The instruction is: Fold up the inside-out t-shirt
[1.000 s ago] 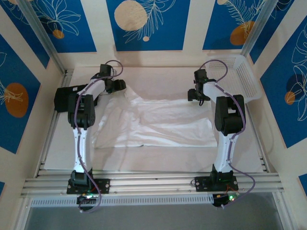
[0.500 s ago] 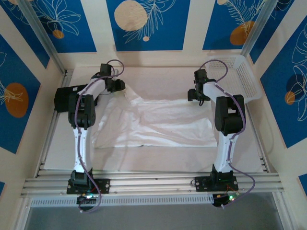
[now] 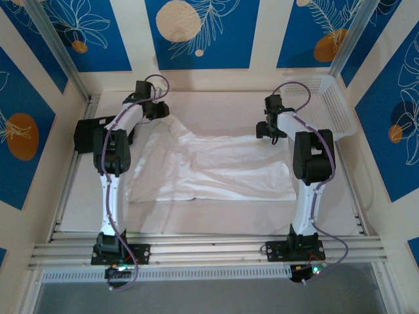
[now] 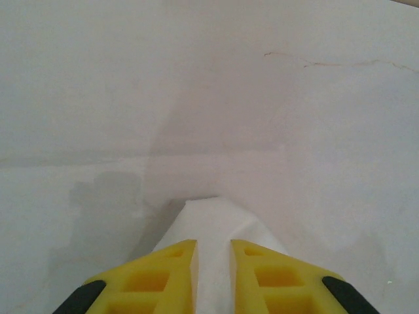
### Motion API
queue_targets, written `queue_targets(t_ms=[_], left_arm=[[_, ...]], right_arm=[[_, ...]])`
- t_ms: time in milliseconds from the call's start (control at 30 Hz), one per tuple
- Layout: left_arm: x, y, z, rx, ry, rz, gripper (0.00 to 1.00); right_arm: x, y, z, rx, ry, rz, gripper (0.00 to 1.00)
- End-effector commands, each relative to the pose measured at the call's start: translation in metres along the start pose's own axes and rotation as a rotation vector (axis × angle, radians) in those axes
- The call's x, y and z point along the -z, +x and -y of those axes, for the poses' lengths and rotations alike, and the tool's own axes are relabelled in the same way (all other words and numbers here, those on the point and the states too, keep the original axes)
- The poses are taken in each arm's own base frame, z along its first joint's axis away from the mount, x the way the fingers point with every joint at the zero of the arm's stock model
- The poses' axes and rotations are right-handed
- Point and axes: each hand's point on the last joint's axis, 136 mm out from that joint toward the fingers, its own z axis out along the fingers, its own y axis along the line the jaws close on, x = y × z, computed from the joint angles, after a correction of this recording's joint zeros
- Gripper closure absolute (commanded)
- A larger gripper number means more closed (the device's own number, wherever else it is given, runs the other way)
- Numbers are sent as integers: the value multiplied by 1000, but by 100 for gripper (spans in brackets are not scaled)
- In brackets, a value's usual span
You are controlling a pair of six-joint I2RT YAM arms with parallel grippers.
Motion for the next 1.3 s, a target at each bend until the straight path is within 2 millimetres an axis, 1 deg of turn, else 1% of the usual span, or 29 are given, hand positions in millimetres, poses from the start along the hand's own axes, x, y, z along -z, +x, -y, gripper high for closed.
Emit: queue_targets(t_ms=[0, 67, 133, 200, 300, 400, 467, 600, 800, 1000, 1100, 1267], left_arm=[[-7, 7, -9, -2, -11, -36, 78], [-7, 6, -16, -6, -48, -31, 64], [-8, 6, -21, 8, -65, -34, 57], [-9, 7, -24, 23, -70, -43, 49], [-12, 10, -27, 35, -82, -67, 41], [-16, 15, -26, 49, -67, -89, 40], [-17, 16, -23, 54, -48, -95, 44], [-14, 13, -18, 54, -27, -90, 60], [-8, 8, -17, 48, -28, -77, 75], [-3, 7, -15, 52, -16, -80, 88], [1, 5, -11, 55, -5, -78, 100], [20, -6, 3, 67, 41, -46, 100]], right_arm=[[8, 2, -1, 12, 1, -6, 23], [8, 2, -2, 15, 1, -6, 23], [8, 2, -1, 14, 2, -7, 23], [7, 3, -1, 14, 1, -9, 23], [7, 4, -1, 14, -1, -11, 23], [7, 4, -2, 15, -4, -12, 23], [7, 4, -2, 15, -5, -13, 23], [6, 4, -2, 15, -5, -14, 23], [5, 5, -2, 15, -7, -20, 23], [5, 5, -2, 15, -5, -18, 23], [8, 3, 0, 13, 5, -10, 23], [11, -1, 14, -13, 61, 1, 23]])
